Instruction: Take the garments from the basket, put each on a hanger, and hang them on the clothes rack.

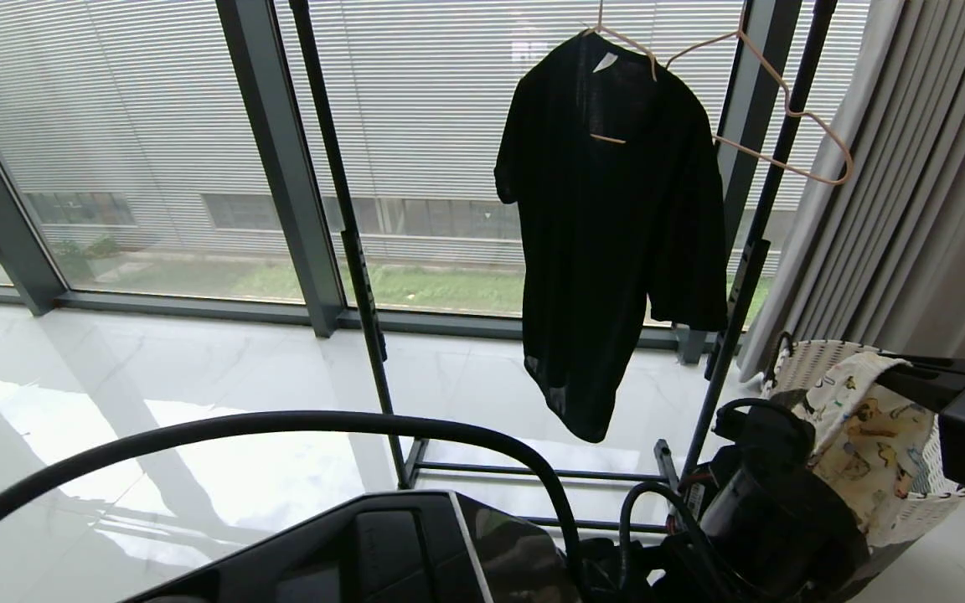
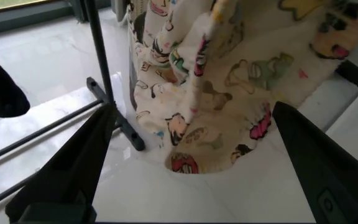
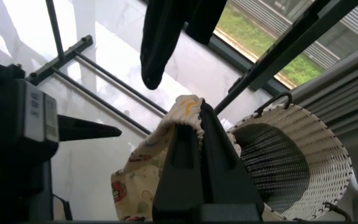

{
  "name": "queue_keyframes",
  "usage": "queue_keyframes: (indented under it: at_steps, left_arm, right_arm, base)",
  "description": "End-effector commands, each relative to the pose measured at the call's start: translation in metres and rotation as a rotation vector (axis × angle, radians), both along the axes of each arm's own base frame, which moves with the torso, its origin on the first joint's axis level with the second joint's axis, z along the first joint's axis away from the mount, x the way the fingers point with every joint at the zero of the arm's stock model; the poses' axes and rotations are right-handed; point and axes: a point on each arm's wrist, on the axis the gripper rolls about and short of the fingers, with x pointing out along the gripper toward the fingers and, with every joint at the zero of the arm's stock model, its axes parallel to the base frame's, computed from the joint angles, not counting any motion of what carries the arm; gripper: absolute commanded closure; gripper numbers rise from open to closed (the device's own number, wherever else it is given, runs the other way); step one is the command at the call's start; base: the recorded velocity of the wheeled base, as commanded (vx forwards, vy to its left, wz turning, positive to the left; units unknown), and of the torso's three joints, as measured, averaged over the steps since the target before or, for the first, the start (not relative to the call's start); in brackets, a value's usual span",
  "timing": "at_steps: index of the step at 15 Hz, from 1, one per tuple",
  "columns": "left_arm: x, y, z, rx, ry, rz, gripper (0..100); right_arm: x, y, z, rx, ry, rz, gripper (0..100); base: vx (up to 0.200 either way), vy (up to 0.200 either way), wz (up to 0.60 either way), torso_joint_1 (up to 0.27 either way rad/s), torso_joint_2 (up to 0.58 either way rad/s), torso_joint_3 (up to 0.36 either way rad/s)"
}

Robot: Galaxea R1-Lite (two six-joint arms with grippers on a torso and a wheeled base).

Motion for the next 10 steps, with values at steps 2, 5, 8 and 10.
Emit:
queue_keyframes:
  at_steps: [2, 5, 8, 10]
  left_arm:
    - [0.017, 0.002, -0.027, 0.044, 0.020, 0.036, 0]
    - [0.024, 0.003, -0.043, 0.075, 0.030, 0.048, 0]
    - [0.030, 0.009, -0.057, 0.122, 0.031, 0.096, 0]
    - [0.036, 0.014, -0.057, 0.126, 0.034, 0.116, 100]
  right_arm:
    - [0.000, -0.002, 0.001, 0.012, 0.001, 0.013, 100]
    - [-0.003, -0.004, 0.003, 0.027, -0.007, 0.037, 100]
    - [-0.007, -0.007, 0.005, 0.039, -0.022, 0.033, 100]
    - [-0.006, -0.008, 0.005, 0.051, -0.015, 0.026, 100]
  base:
    - [0.000, 0.000, 0.00, 0.000, 0.00, 0.000]
    - [0.000, 0.000, 0.00, 0.000, 0.00, 0.000]
    - [0.000, 0.000, 0.00, 0.000, 0.00, 0.000]
    - [0.000, 0.000, 0.00, 0.000, 0.00, 0.000]
